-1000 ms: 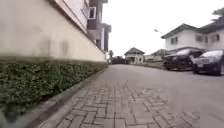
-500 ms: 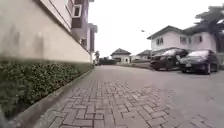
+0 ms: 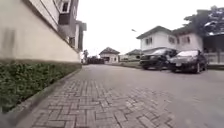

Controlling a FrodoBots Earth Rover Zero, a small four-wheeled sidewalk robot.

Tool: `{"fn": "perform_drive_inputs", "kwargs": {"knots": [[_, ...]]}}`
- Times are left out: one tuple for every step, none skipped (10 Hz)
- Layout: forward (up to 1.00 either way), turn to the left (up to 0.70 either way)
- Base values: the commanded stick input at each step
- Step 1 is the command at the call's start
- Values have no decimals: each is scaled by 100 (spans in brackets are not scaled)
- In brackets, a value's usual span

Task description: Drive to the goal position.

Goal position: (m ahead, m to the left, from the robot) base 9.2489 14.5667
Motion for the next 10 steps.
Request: {"fn": "perform_drive_inputs", "kwargs": {"knots": [[70,0],[70,0],[70,0],[70,0],[70,0],[70,0],[70,0],[70,0],[70,0],[70,0]]}}
